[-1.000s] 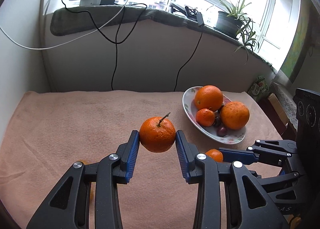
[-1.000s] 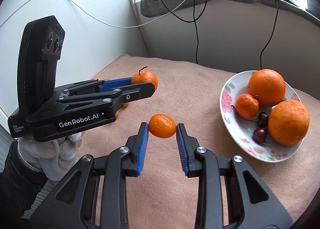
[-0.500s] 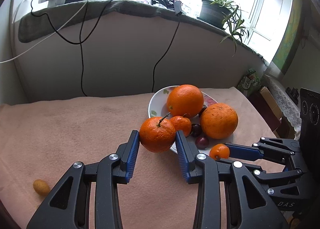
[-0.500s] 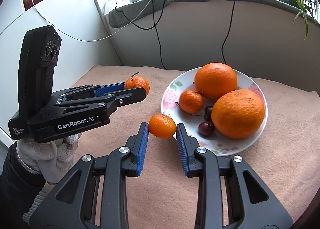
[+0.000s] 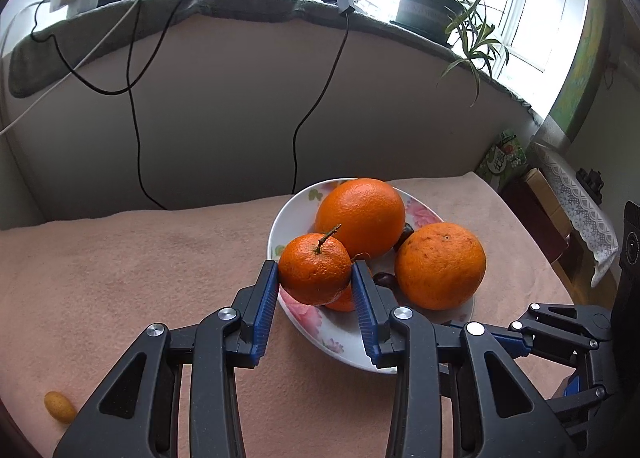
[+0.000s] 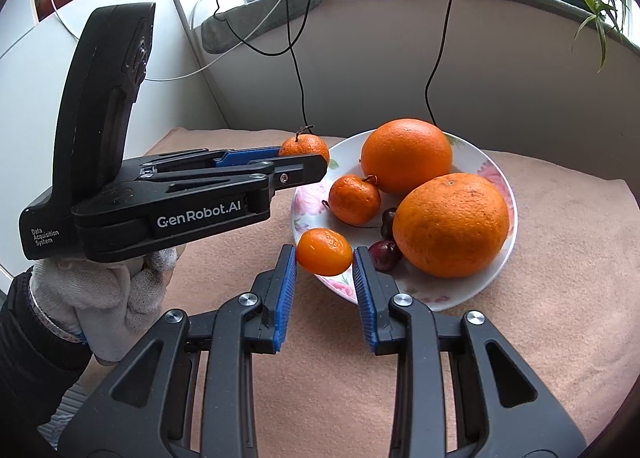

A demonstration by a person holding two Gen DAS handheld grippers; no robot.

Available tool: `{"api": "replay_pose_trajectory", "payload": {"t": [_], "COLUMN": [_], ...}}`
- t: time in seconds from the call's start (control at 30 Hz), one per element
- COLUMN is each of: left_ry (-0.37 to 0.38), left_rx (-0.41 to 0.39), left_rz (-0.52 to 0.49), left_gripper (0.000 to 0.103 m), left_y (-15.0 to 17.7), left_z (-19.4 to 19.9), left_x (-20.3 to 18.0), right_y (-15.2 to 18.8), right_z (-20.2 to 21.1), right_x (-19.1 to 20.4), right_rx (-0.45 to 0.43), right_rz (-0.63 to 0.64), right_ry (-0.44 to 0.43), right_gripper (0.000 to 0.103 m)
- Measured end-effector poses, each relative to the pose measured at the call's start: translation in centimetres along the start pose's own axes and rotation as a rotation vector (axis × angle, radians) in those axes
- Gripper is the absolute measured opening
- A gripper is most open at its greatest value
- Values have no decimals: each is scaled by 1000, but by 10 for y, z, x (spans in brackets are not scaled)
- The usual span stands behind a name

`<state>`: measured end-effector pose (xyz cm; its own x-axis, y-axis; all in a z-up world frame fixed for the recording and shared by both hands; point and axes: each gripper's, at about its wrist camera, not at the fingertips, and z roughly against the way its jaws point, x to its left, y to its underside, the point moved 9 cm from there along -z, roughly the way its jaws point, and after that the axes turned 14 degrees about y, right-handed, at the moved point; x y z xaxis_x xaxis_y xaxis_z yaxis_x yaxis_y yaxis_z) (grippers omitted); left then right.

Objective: Organize fruits
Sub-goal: 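Carry the stemmed orange in the left tool and small orange in the right tool toward the plate, then open the left tool over the plate while the right tool releases the small orange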

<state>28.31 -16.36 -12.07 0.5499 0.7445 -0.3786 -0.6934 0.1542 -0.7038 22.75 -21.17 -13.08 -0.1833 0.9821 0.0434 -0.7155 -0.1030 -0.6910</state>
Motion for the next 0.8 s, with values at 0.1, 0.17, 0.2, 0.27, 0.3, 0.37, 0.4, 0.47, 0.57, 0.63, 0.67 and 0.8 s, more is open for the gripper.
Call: {"api": "replay_pose_trajectory", "payload": {"t": [0.1, 0.17, 0.2, 0.27, 0.3, 0.37, 0.4, 0.47, 0.57, 0.63, 0.67, 0.8], "left_ry": [-5, -5, -4, -6, -7, -10, -9, -8, -10, -13, -12, -9], "left_rx": [5, 8, 10, 13, 16, 20, 22, 24, 25, 24, 23, 22], "left_rz": [3, 9, 11, 12, 11, 12, 14, 20, 22, 21, 22, 18], "left_gripper": [35, 35, 35, 35, 35, 35, 35, 35, 35, 35, 35, 36], "left_y": [0, -1, -1, -2, -2, -1, -1, 0, -1, -2, -3, -3], "left_z": [-3, -5, -5, -7, -8, -8, -9, -10, -10, -10, -10, -10], "left_x": [1, 2, 3, 4, 4, 6, 6, 8, 10, 10, 10, 8], "right_y": [-1, -2, -3, -3, -3, -2, -2, -1, -2, -2, -3, -2], "right_z": [-3, -6, -7, -9, -10, -12, -12, -13, -14, -14, -14, -15], "right_x": [0, 0, 0, 0, 0, -1, 0, 1, 2, 3, 3, 3], "right_rx": [2, 1, 2, 7, 9, 13, 16, 20, 21, 19, 18, 22], "right_rz": [6, 16, 18, 21, 21, 20, 20, 24, 28, 34, 35, 39], "right_ry": [15, 30, 37, 43, 46, 48, 47, 50, 52, 58, 60, 63], "right_gripper": [30, 30, 30, 30, 30, 30, 30, 30, 30, 30, 30, 30]}}
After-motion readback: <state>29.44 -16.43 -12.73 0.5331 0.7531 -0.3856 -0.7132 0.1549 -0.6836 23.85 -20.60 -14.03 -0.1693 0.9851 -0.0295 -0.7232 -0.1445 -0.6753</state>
